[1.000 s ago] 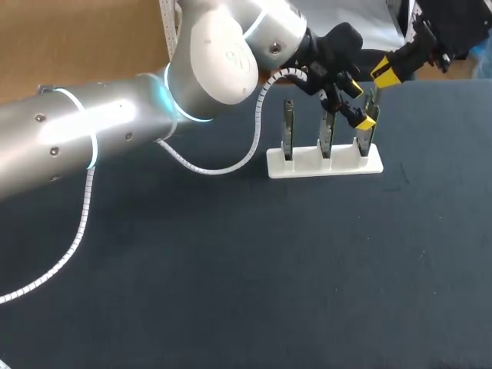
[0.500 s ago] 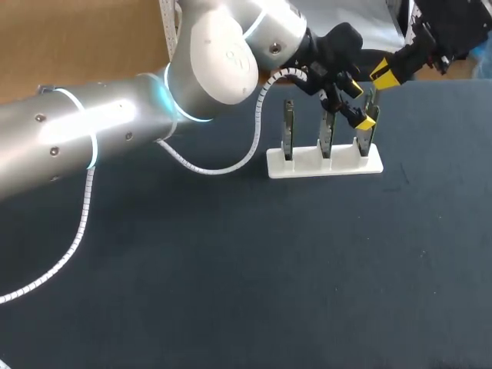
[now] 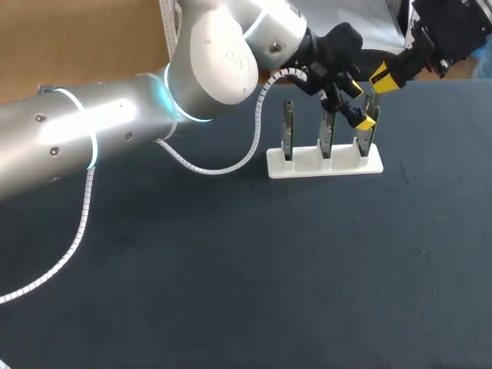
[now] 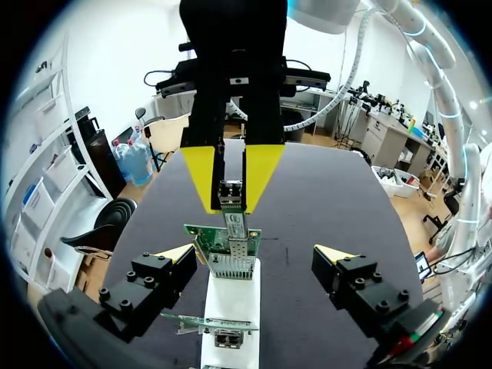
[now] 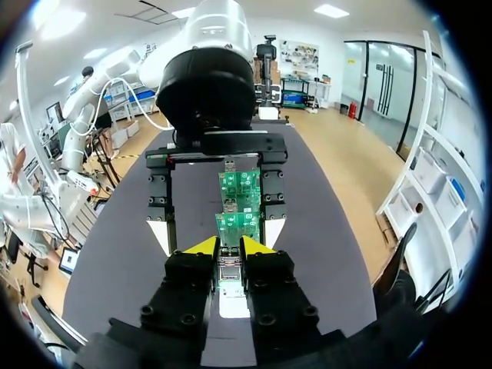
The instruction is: Pick up the optical module with the left hand, and insert it into the network port with the right hand.
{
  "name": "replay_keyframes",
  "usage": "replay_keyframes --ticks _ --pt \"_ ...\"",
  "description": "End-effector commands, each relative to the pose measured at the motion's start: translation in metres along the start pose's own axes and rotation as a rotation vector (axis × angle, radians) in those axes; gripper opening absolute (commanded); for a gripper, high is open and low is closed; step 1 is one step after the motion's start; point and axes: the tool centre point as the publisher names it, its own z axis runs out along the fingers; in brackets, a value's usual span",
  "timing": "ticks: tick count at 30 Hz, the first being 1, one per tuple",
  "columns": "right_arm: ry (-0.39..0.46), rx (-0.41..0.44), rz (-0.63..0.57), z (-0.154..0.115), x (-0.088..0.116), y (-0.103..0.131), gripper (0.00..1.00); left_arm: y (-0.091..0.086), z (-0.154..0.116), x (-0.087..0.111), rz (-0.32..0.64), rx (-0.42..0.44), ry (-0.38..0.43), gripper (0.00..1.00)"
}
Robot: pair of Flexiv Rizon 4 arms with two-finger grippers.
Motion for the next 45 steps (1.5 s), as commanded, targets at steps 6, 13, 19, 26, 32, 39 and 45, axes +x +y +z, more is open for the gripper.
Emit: replay_keyframes --ticks 6,13,19,26,32,39,45 --pt "0.007 0.001 0.005 0.001 0.001 0.000 1.00 0.001 0.000 -0.001 -0.002 0.002 0.006 1.00" --pt "-0.007 0.014 0.017 -0.002 -0.001 0.000 1.00 0.001 0.000 -0.001 -0.002 0.002 0.006 1.00" --pt "-0.056 0.029 0.028 -0.010 -0.004 -0.001 1.00 0.001 0.000 -0.001 -0.002 0.002 0.006 1.00" --pt "-0.078 0.040 0.011 -0.018 -0.011 -0.002 1.00 0.001 0.000 -0.001 -0.002 0.002 0.006 1.00" --pt "-0.098 0.043 -0.008 -0.021 -0.017 -0.004 1.00 0.001 0.000 -0.001 -0.002 0.002 0.006 1.00" --pt "-0.103 0.048 -0.023 -0.021 -0.020 -0.005 0.00 0.001 0.000 -0.001 -0.002 0.002 0.006 1.00" --pt "-0.101 0.041 -0.026 -0.017 -0.020 -0.008 0.00 0.001 0.000 -0.001 -0.002 0.002 0.006 1.00"
